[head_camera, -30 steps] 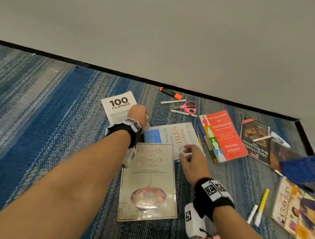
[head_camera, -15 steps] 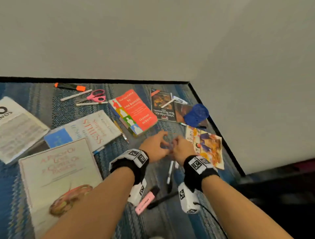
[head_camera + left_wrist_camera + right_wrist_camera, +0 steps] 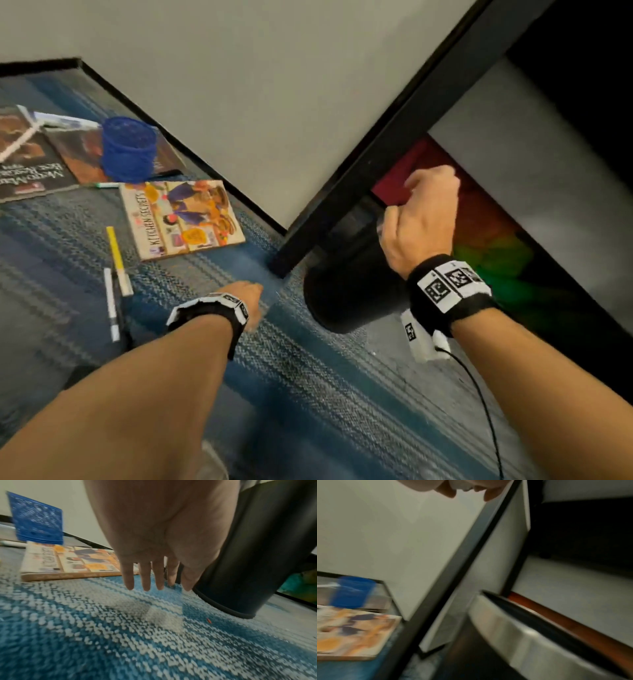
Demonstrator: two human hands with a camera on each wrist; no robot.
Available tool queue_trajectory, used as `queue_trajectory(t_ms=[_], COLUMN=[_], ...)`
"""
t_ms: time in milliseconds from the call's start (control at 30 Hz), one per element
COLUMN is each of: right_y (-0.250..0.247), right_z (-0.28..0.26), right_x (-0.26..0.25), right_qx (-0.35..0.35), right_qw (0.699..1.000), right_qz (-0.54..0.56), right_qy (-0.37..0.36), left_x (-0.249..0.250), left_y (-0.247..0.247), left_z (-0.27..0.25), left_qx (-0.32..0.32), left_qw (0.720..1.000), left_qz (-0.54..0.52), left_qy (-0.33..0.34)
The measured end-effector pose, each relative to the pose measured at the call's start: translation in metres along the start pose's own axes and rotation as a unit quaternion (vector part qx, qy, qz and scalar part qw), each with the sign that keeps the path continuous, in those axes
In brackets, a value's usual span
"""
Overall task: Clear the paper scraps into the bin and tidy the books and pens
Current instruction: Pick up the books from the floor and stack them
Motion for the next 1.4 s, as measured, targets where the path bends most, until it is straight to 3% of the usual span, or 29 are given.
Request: queue_trajectory(t_ms=[67, 100, 133, 167, 200, 233, 300, 367, 467, 600, 700, 767, 867, 967, 1033, 1133, 1167, 1233, 1300, 1400], right_y=[-0.011, -0.006, 0.007, 0.022, 0.031, 0.034, 0.032, 0.036, 0.061, 0.119, 0.162, 0.181, 0.191, 0.186, 0.183, 0.185, 0.192, 0.206, 0.217, 0.219], right_z=[-0.001, -0.001, -0.005, -0.012, -0.019, -0.020, -0.006, 0.009, 0.020, 0.003, -0.033, -0.057, -0.114, -0.168, -0.193, -0.217, -0.225, -0.237, -0.243, -0.248], right_x=[0.039, 0.057, 0.072, 0.082, 0.086, 0.084, 0.059, 0.014, -0.072, -0.184, -0.263, -0.301, -0.382, -0.433, -0.459, -0.489, -0.496, -0.506, -0.507, -0.502], right_qx=[0.011, -0.042, -0.151, -0.286, -0.367, -0.367, -0.252, -0.169, -0.177, -0.285, -0.390, -0.468, -0.526, -0.524, -0.521, -0.572, -0.602, -0.661, -0.712, -0.781], right_qw=[0.995, 0.987, 0.965, 0.920, 0.882, 0.882, 0.940, 0.977, 0.981, 0.925, 0.845, 0.787, 0.680, 0.592, 0.563, 0.555, 0.552, 0.555, 0.564, 0.528], right_qz=[-0.052, -0.040, -0.019, -0.013, -0.017, -0.038, -0.085, -0.087, -0.031, 0.034, 0.028, 0.017, -0.031, -0.101, -0.103, -0.064, -0.048, -0.001, 0.088, 0.214], right_qy=[0.089, 0.151, 0.214, 0.266, 0.295, 0.291, 0.213, 0.093, -0.076, -0.249, -0.365, -0.402, -0.510, -0.605, -0.633, -0.600, -0.575, -0.505, -0.409, -0.256], left_x=[0.002, -0.002, -0.009, -0.015, -0.022, -0.030, -0.042, -0.050, -0.066, -0.112, -0.159, -0.191, -0.259, -0.291, -0.296, -0.295, -0.294, -0.296, -0.297, -0.292], left_y=[0.014, 0.021, 0.029, 0.036, 0.042, 0.046, 0.045, 0.033, 0.003, -0.034, -0.033, -0.021, 0.032, 0.085, 0.116, 0.163, 0.174, 0.194, 0.202, 0.201], left_z=[0.004, 0.004, 0.003, 0.003, 0.001, -0.002, -0.010, -0.023, -0.045, -0.093, -0.152, -0.189, -0.284, -0.368, -0.412, -0.452, -0.457, -0.452, -0.443, -0.434], left_qx=[-0.033, -0.042, -0.044, -0.046, -0.051, -0.059, -0.053, -0.034, 0.032, 0.140, 0.221, 0.247, 0.269, 0.292, 0.298, 0.296, 0.306, 0.341, 0.399, 0.486], left_qw=[0.999, 0.998, 0.998, 0.998, 0.997, 0.997, 0.998, 0.998, 0.995, 0.974, 0.948, 0.929, 0.859, 0.779, 0.721, 0.604, 0.563, 0.502, 0.456, 0.398], left_qz=[0.012, 0.018, 0.024, 0.033, 0.032, 0.023, -0.009, -0.040, -0.092, -0.163, -0.188, -0.205, -0.288, -0.332, -0.344, -0.421, -0.474, -0.591, -0.665, -0.701], left_qy=[-0.022, -0.033, -0.040, -0.040, -0.042, -0.037, -0.029, -0.019, -0.019, -0.070, -0.130, -0.184, -0.328, -0.445, -0.523, -0.608, -0.604, -0.531, -0.436, -0.337])
Point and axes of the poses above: each hand's wrist, its own z-axis towards the middle knuckle, its own y-axis out of the palm, x = y × z, the point moved 4 cm from there along z, towards the middle knuckle, and after that the axes turned 7 degrees about -x, right-handed, at the moved point
